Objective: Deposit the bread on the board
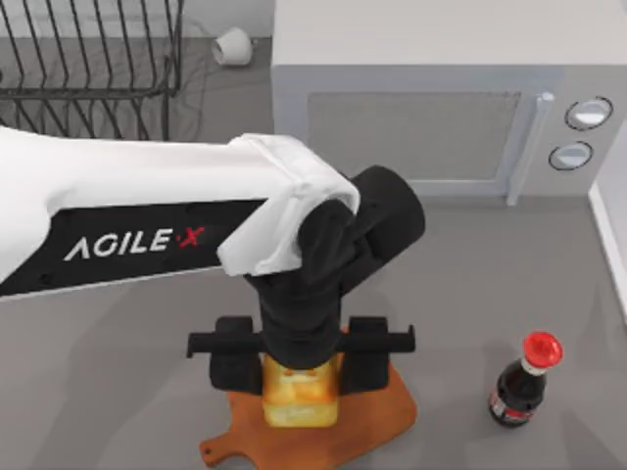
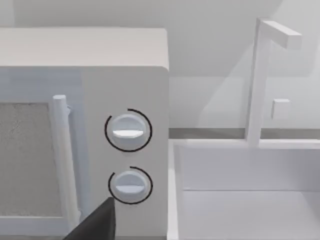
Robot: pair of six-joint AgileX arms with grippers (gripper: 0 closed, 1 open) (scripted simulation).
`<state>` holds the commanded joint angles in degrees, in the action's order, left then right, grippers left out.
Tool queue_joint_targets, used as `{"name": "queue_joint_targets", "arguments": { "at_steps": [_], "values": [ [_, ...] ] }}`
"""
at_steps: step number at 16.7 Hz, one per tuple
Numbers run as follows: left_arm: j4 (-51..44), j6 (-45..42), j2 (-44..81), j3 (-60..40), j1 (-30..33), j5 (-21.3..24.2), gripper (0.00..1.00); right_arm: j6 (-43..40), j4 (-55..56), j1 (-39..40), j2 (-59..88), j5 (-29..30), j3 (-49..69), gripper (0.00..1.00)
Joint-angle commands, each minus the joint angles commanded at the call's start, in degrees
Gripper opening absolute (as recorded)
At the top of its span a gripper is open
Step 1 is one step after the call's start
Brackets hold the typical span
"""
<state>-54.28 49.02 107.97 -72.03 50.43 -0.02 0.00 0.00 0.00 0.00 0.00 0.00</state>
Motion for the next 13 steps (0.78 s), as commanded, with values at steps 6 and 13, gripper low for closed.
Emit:
{"name": "queue_joint_targets", "arguments": {
  "at_steps": [6,13],
  "values": [
    [3.64,0.02,1.17,2.33,0.05,-0.13,0.00,0.00,0.00,0.00,0.00,0.00,0.00,1.00],
    [3.64,0.02,1.17,2.33,0.05,-0.13,0.38,0.00,0.00,0.00,0.00,0.00,0.00,1.00]
  ]
}}
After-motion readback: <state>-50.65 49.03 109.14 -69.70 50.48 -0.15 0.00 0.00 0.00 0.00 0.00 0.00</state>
